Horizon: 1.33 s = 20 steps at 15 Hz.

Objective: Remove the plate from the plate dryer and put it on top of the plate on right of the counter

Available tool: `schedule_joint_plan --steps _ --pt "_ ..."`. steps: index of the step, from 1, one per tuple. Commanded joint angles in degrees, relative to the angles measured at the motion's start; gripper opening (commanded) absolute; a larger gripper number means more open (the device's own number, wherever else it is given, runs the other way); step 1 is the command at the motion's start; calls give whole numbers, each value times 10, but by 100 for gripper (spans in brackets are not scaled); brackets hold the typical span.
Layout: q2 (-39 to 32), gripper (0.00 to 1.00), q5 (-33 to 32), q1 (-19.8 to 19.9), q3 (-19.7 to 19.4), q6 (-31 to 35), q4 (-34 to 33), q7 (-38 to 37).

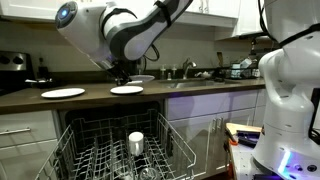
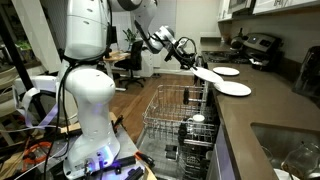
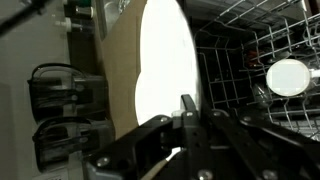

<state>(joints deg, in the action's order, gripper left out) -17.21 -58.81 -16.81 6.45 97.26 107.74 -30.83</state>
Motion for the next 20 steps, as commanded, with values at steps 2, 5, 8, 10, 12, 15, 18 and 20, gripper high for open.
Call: schedule_joint_plan --steps 2,5,8,10,12,15,18,20 --pt "-1 7 -1 8 10 -4 -2 0" --pt "0 2 -5 11 8 0 -1 0" --pt "-4 2 -13 13 3 -7 -6 -3" --pt "-2 2 -14 17 -1 -11 -9 -4" --pt "-2 2 -14 21 -3 -12 -14 -4" --pt "-8 7 -1 24 1 -4 -11 0" --pt "-8 7 -1 24 0 -4 -12 0" --pt "-8 2 -1 24 0 -4 -12 0"
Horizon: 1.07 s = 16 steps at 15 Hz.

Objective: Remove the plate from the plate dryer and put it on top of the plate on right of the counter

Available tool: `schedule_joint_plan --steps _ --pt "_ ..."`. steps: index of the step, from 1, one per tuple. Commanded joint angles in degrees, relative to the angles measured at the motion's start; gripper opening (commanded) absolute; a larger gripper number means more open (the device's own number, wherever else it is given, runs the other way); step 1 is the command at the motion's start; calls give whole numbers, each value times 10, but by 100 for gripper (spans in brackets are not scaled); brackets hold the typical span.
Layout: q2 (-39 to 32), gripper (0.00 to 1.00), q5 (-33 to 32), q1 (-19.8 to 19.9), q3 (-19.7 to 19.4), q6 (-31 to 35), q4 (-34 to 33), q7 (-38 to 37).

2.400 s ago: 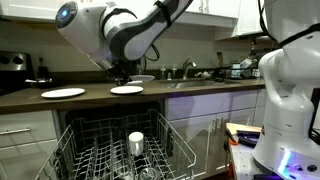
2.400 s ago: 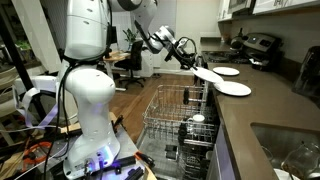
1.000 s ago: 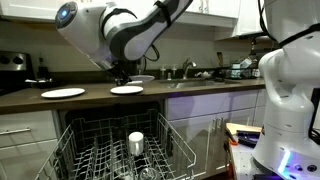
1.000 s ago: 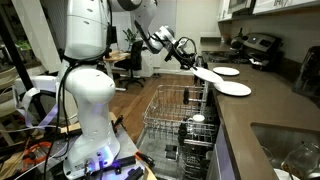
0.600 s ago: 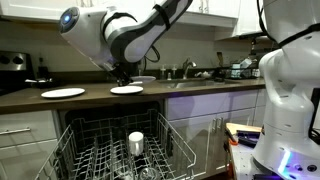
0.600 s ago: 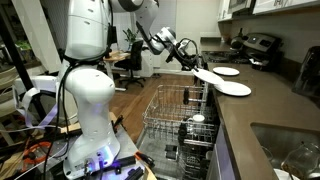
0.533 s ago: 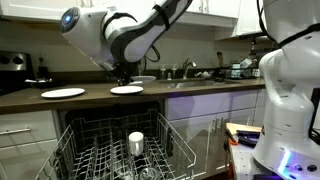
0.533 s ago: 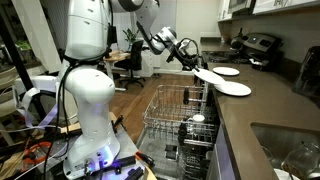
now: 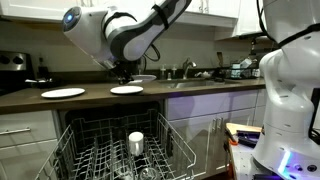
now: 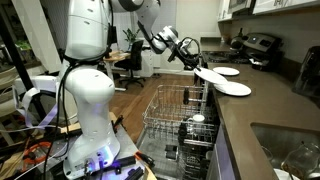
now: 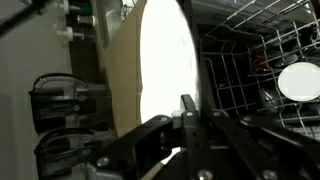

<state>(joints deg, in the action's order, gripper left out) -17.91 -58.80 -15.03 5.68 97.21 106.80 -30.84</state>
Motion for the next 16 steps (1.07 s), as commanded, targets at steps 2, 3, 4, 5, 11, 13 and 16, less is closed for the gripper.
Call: schedule_joint_plan --steps 2,3,4,5,11,13,16 --pt "-5 2 -17 7 3 -3 -4 -2" --pt "-6 2 -23 9 1 0 -5 -1" --pt "-6 2 -29 11 -1 4 -5 0" --pt "-7 2 -35 12 -4 5 -5 0" --pt "-2 2 -98 31 -12 61 -1 0" --pt "-2 2 -112 39 -13 87 0 -2" --pt "-3 2 -129 50 -16 132 2 -5"
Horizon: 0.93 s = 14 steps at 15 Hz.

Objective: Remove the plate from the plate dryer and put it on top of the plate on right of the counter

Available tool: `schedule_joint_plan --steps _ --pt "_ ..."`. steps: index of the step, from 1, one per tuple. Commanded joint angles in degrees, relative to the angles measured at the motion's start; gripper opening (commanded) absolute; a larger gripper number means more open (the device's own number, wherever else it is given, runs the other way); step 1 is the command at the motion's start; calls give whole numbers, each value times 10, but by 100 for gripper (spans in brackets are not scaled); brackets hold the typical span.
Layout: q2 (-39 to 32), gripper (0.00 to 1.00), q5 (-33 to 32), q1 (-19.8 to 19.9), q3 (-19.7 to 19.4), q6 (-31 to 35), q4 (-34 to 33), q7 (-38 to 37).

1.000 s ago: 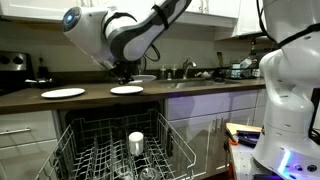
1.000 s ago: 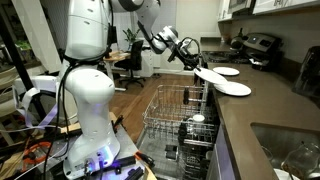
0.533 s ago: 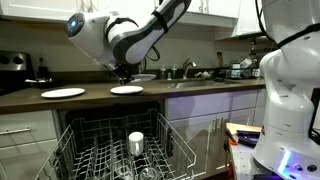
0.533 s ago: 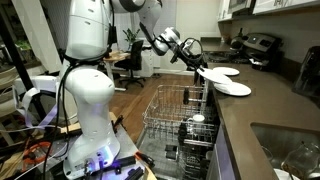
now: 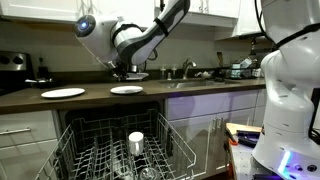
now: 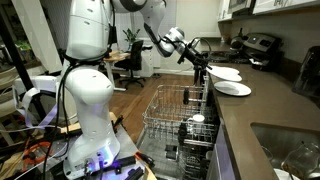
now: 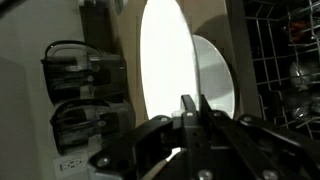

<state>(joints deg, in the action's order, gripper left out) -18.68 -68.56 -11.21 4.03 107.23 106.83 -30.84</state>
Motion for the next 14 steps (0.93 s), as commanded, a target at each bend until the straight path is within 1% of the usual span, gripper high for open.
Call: schedule_joint_plan --steps 1,6,7,14 --pt "4 2 -38 14 -1 46 3 -7" --pt "-3 2 -47 26 -8 95 2 -5" --pt "-6 7 -24 22 -4 78 0 1" --pt "-10 7 -24 25 -6 84 0 1"
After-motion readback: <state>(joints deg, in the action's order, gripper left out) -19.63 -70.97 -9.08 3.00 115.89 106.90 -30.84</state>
